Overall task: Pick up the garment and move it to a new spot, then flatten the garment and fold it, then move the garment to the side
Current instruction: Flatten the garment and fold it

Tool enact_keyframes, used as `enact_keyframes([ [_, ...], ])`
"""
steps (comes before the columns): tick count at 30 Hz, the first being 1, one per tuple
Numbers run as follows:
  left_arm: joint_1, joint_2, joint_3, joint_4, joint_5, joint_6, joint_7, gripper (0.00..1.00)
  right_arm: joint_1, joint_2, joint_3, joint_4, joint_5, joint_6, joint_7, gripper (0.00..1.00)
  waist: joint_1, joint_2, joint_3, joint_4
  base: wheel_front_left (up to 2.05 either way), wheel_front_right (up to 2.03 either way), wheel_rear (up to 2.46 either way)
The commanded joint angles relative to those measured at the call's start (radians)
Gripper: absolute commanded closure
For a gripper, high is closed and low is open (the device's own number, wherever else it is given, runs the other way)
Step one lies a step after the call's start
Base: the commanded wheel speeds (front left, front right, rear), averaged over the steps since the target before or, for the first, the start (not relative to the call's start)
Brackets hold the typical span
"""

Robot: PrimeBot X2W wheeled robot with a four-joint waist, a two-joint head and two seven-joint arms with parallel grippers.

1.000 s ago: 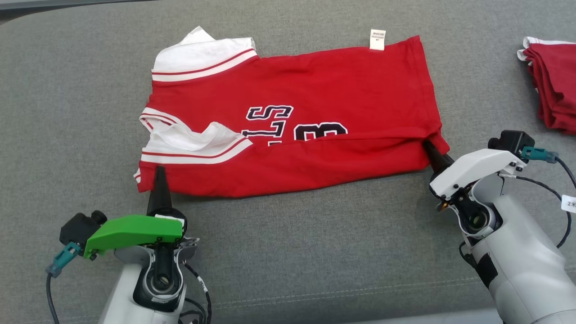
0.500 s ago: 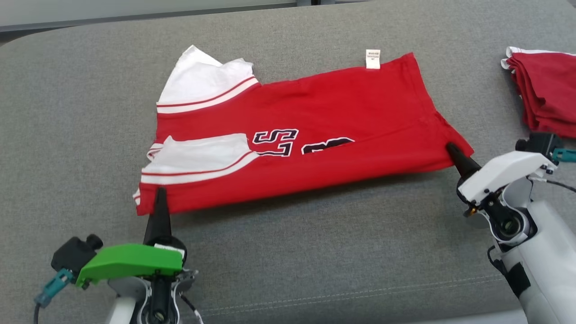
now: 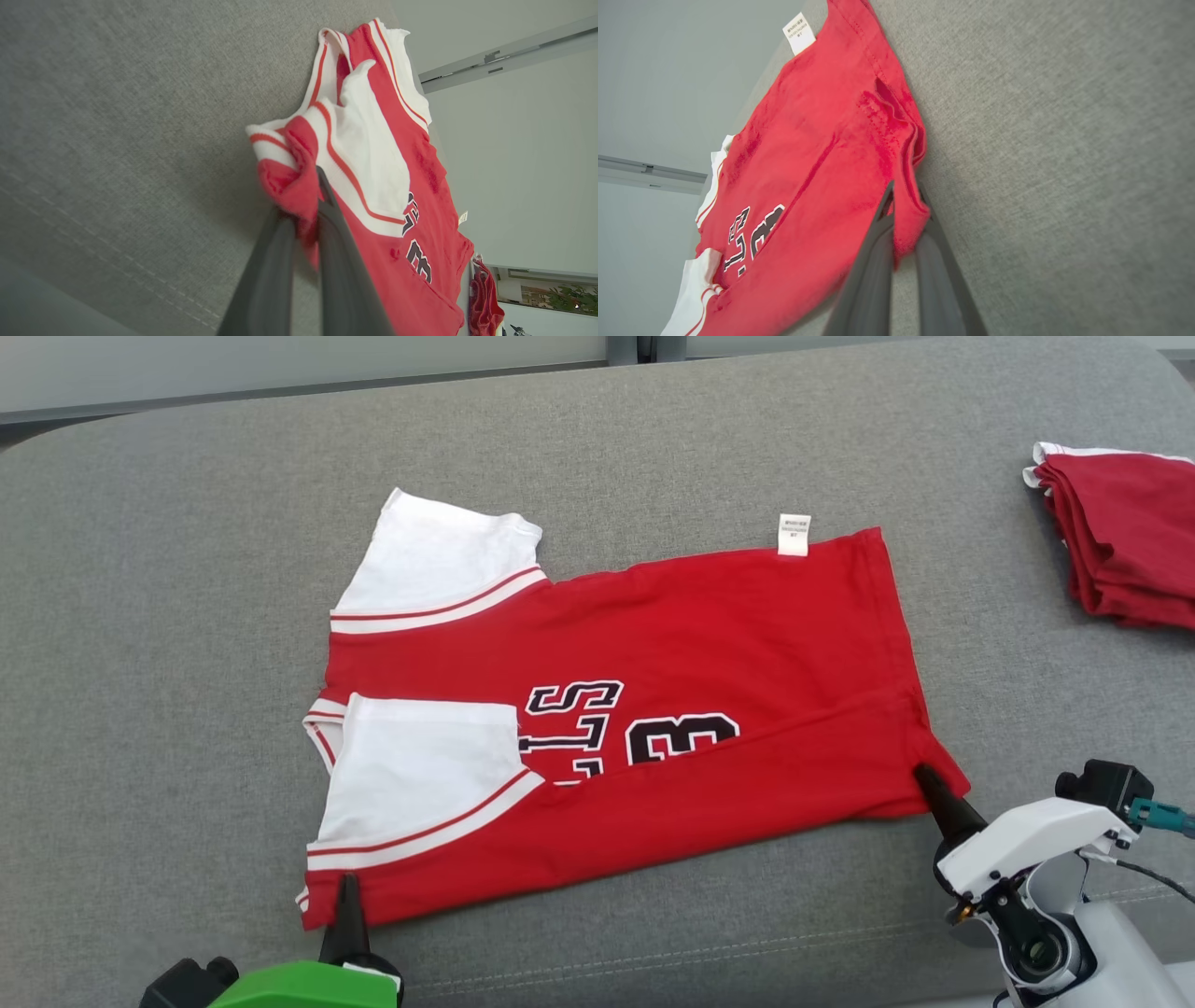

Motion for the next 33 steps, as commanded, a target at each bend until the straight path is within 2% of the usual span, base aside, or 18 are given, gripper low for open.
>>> enact_keyframes([
  [1, 0.015, -0.001, -0.002, 0.008, -0.006, 0.007, -0.005, 1.00, 0.021, 0.004, -0.008, -0.008, -0.009, 0.000, 0.002, 1.00, 0.0000, 0.0000, -0.003, 0.000, 0.00, 0.00, 0.00],
  [7, 0.002, 0.001, -0.008, 0.043, 0.015, 0.012, -0.009, 1.00, 0.059, 0.025, -0.029, -0.034, -0.056, 0.000, 0.019, 0.98, 0.0000, 0.0000, -0.012, -0.003, 0.00, 0.00, 0.00],
  [8, -0.001, 0.004, -0.008, 0.046, 0.014, 0.014, -0.007, 1.00, 0.064, 0.029, -0.034, -0.039, -0.062, 0.000, 0.024, 0.81, 0.0000, 0.0000, -0.013, -0.004, 0.00, 0.00, 0.00],
  [9, -0.003, 0.013, -0.008, 0.045, 0.019, 0.018, 0.000, 0.88, 0.073, 0.033, -0.045, -0.048, -0.074, 0.000, 0.034, 0.39, 0.0000, 0.0000, -0.016, -0.005, 0.00, 0.00, 0.00],
  [10, -0.001, 0.017, -0.009, 0.043, 0.020, 0.022, 0.003, 0.67, 0.076, 0.034, -0.053, -0.054, -0.078, 0.000, 0.037, 0.00, 0.0000, 0.0000, -0.018, -0.006, 0.00, 0.00, 0.00],
  [11, 0.002, 0.024, -0.011, 0.040, 0.024, 0.028, 0.011, 0.42, 0.080, 0.033, -0.061, -0.061, -0.087, 0.000, 0.042, 0.00, 0.0000, 0.0000, -0.019, -0.007, 0.00, 0.00, 0.00],
  [12, 0.006, 0.032, -0.011, 0.034, 0.026, 0.031, 0.013, 0.00, 0.086, 0.031, -0.069, -0.069, -0.093, 0.000, 0.044, 0.00, 0.0000, 0.0000, -0.020, -0.007, 0.00, 0.00, 0.00],
  [17, 0.025, 0.086, -0.015, -0.017, 0.066, 0.071, 0.034, 0.00, 0.141, 0.011, -0.103, -0.123, -0.119, 0.000, 0.096, 0.00, 0.0000, 0.0000, -0.029, -0.011, 0.00, 0.00, 0.00],
  [21, 0.007, 0.165, -0.027, -0.081, 0.103, 0.104, 0.078, 0.00, 0.183, -0.006, -0.158, -0.196, -0.137, 0.000, 0.131, 0.00, 0.0000, 0.0000, -0.032, -0.026, 0.00, 0.00, 0.00],
  [26, -0.115, 0.280, -0.048, -0.151, 0.176, 0.127, 0.158, 0.00, 0.179, -0.005, -0.227, -0.302, -0.160, 0.000, 0.167, 0.00, 0.0000, 0.0000, -0.023, -0.050, 0.00, 0.00, 0.00],
  [30, -0.292, 0.378, -0.104, -0.149, 0.226, 0.101, 0.296, 0.00, 0.134, -0.012, -0.239, -0.366, -0.183, 0.000, 0.206, 0.00, 0.0000, 0.0000, 0.008, -0.077, 0.00, 0.00, 0.00],
  [33, -0.442, 0.444, -0.139, -0.111, 0.256, 0.062, 0.407, 0.00, 0.076, -0.020, -0.220, -0.391, -0.194, 0.000, 0.232, 0.00, 0.0000, 0.0000, 0.046, -0.108, 0.00, 0.00, 0.00],
])
